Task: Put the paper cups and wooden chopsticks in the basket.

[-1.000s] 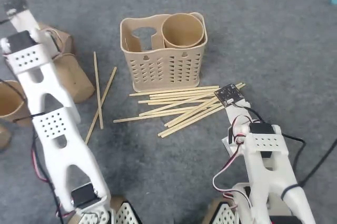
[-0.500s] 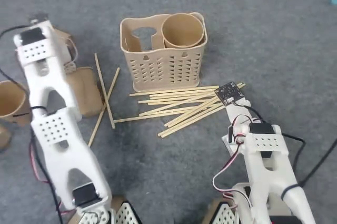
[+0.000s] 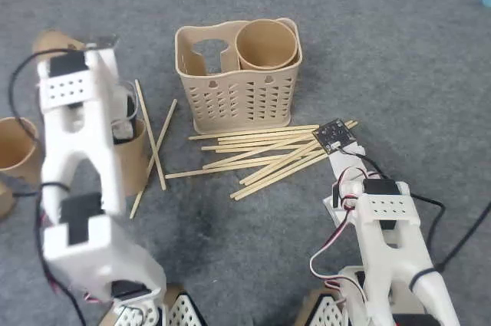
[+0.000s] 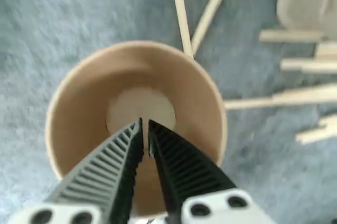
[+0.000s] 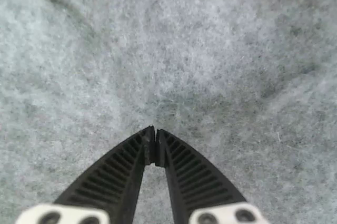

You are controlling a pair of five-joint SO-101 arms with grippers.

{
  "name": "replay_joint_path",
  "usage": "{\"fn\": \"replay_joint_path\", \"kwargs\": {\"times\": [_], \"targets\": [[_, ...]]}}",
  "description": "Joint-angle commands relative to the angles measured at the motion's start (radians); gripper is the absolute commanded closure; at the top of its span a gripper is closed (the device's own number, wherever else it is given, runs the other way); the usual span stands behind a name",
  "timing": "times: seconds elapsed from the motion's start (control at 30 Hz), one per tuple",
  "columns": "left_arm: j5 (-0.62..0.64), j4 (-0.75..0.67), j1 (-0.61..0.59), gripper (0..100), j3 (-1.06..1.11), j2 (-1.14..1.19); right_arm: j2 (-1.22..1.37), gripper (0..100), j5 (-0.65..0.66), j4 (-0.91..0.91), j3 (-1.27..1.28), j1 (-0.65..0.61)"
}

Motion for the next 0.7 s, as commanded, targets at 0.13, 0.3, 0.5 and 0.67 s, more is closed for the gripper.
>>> {"fn": "replay_joint_path", "kwargs": {"times": [0.13, 0.3, 0.5, 0.67], "targets": [[-0.147, 0.035, -0.04, 98, 0.234, -0.27, -0.035, 99.1, 0.011, -0.004, -0.006, 0.01], [-0.206, 0.014, -0.077, 98, 0.341, -0.4, -0.035, 99.1, 0.011, -0.004, -0.006, 0.01], [-0.207, 0.005, -0.103, 98, 0.346, -0.575, -0.035, 99.1, 0.012, -0.004, -0.005, 0.01], [-0.206, 0.023, -0.104, 98, 0.292, -0.741, -0.035, 99.1, 0.012, 0.001, -0.005, 0.01]]}}
